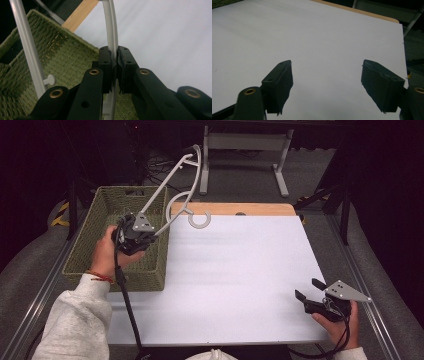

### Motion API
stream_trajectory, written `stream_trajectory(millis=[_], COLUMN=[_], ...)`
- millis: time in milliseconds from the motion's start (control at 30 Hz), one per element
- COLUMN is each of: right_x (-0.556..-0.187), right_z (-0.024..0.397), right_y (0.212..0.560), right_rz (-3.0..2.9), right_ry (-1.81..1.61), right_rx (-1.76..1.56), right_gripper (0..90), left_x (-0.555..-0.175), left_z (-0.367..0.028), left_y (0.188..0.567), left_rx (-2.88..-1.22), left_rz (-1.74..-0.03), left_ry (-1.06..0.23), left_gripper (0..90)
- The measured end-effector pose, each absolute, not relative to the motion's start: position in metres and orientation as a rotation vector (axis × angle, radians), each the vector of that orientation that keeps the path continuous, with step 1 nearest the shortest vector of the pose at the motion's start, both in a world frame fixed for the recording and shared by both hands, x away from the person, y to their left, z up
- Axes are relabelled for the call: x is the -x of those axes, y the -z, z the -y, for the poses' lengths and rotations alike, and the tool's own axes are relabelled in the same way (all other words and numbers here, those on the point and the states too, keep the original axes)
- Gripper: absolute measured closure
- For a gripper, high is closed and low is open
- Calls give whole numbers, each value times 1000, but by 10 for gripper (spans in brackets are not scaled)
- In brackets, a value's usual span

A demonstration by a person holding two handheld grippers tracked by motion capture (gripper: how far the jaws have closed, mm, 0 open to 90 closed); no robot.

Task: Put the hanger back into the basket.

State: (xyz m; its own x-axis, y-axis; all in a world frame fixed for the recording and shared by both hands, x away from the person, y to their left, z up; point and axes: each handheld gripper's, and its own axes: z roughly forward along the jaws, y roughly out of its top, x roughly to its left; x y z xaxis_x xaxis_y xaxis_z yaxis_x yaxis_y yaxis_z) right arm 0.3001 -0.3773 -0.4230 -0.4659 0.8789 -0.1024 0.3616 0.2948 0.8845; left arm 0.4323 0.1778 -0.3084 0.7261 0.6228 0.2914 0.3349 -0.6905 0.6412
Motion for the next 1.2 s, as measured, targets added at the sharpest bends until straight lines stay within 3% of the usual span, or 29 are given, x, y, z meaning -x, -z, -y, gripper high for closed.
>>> stream_trajectory(millis=[733,1200], right_x=[-301,-301], right_z=[376,376], right_y=[424,424], right_rz=[-1981,-1989], right_ry=[-1110,-1110], right_rx=[-1098,-1098], right_gripper=[255,254], left_x=[-449,-457], left_z=[-255,-269], left_y=[343,357], left_rx=[-2311,-2390], left_rz=[-1008,-1080], left_ry=[-596,-539], left_gripper=[829,827])
